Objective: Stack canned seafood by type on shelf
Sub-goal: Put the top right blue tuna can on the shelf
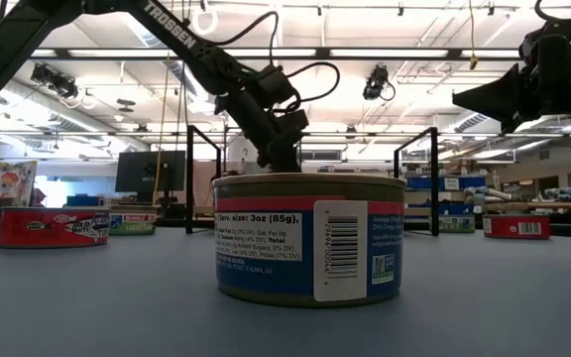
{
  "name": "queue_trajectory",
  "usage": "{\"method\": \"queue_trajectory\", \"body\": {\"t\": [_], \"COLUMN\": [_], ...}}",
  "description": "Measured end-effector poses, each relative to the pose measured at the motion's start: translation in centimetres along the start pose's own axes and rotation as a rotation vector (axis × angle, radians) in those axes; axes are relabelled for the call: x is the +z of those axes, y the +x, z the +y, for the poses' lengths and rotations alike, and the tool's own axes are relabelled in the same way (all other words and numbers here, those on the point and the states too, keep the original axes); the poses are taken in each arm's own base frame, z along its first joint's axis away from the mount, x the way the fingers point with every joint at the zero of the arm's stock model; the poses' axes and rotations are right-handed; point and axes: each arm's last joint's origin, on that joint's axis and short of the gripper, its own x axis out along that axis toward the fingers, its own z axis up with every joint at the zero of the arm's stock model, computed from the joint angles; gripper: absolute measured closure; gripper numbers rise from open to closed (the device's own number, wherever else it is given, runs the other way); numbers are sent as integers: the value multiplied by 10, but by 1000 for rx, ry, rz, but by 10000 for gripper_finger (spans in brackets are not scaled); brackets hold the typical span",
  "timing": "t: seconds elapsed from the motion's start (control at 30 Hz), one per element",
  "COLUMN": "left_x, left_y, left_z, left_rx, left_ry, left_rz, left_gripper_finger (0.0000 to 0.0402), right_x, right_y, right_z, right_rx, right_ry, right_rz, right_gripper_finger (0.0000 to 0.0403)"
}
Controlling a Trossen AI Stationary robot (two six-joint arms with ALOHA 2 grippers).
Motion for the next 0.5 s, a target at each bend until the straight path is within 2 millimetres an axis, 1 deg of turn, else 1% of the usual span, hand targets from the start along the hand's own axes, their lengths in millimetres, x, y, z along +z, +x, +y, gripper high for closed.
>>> {"method": "queue_trajectory", "body": {"t": [0.37,0.5], "left_x": [-2,-3], "left_y": [-1,-4], "left_z": [1,2], "left_rx": [61,113], "left_ry": [10,33], "left_rz": [40,75], "left_gripper_finger": [401,401], "right_x": [0,0], "right_y": [0,0], "right_z": [0,0], "right_rx": [0,0], "right_ry": [0,0], "right_rz": [0,0], "right_gripper_finger": [380,380]}}
